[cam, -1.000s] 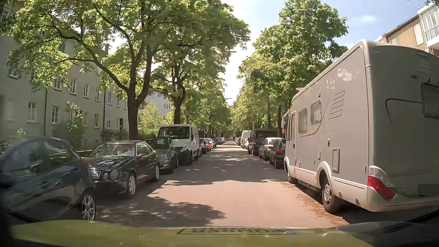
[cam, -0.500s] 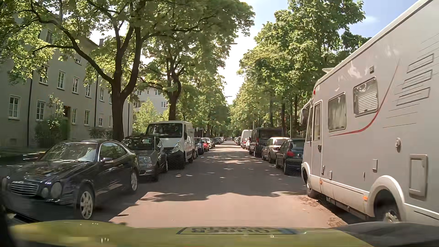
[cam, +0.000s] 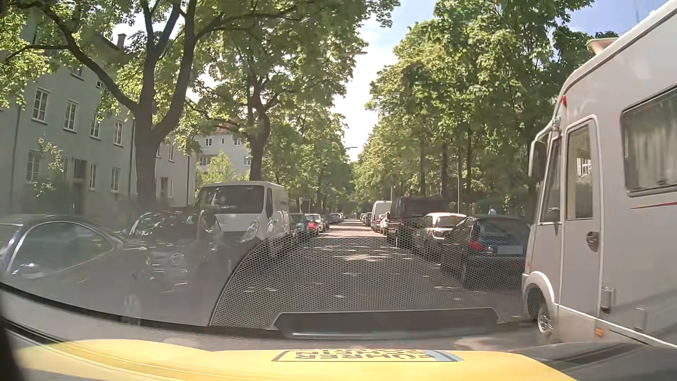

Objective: Follow the waypoints while adhering to traffic rules and regulations

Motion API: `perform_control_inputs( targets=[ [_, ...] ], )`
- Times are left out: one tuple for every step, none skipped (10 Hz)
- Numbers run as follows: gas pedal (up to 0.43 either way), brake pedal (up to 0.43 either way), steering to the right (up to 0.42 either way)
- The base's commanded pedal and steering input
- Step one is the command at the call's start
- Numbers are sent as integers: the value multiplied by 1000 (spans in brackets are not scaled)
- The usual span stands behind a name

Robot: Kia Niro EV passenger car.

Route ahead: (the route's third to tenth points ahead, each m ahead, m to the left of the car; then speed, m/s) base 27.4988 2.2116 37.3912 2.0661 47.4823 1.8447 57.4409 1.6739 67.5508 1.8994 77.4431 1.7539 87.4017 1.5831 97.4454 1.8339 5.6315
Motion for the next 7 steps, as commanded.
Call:
perform_control_inputs(
  targets=[
    [150, 0, 6],
    [138, 0, 6],
    [138, 0, 6],
    [138, 0, 5],
    [138, 0, 5],
    [138, 0, 5],
    [130, 0, 5]
  ],
)
